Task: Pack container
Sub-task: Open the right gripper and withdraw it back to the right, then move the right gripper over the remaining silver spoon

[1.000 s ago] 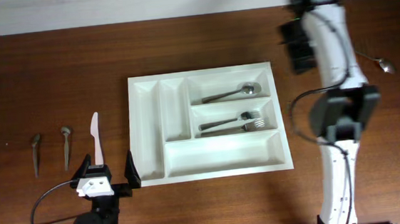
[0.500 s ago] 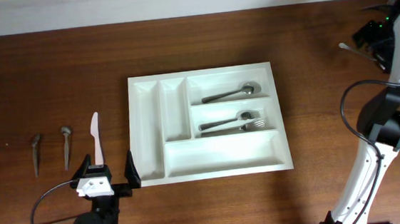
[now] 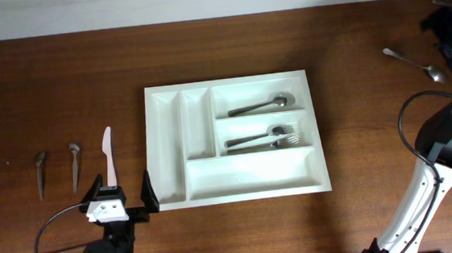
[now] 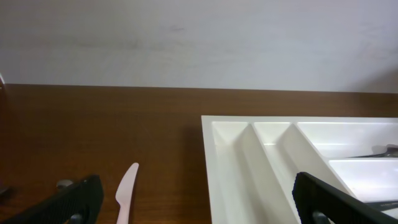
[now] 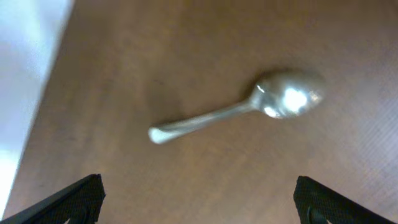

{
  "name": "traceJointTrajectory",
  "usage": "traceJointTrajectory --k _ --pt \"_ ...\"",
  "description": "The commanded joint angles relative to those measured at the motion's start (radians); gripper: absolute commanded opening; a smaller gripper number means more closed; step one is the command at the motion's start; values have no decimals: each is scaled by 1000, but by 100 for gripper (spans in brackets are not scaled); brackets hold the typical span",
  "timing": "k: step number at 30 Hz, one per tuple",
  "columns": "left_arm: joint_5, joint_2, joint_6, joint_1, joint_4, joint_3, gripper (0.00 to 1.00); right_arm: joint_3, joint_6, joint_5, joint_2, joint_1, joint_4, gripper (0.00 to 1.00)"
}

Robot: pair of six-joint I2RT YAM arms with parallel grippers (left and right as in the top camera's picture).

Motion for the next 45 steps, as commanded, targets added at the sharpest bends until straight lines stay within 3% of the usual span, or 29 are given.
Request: traceJointTrajectory --k 1,7,12,14,18,22,34,45 --pt "-11 -8 -6 6 -4 -5 99 -8 -184 -32 4 10 34 99" --pt "-11 -8 -6 6 -4 -5 99 -10 -267 71 4 10 39 99" --pt "-11 -8 -6 6 -4 -5 99 -10 -121 82 4 11 27 99" --pt "-11 -8 -6 6 -4 -5 99 -10 49 93 4 10 -8 99" --pt "-11 -8 -6 6 -4 -5 99 -27 530 99 5 2 -116 99" --pt "-11 -8 -6 6 -4 -5 99 -47 745 61 5 6 -53 99" --pt "-11 -8 -6 6 -4 -5 99 -53 747 103 20 9 58 99" --pt "-11 -8 -6 6 -4 -5 99 -58 792 104 82 8 -19 99"
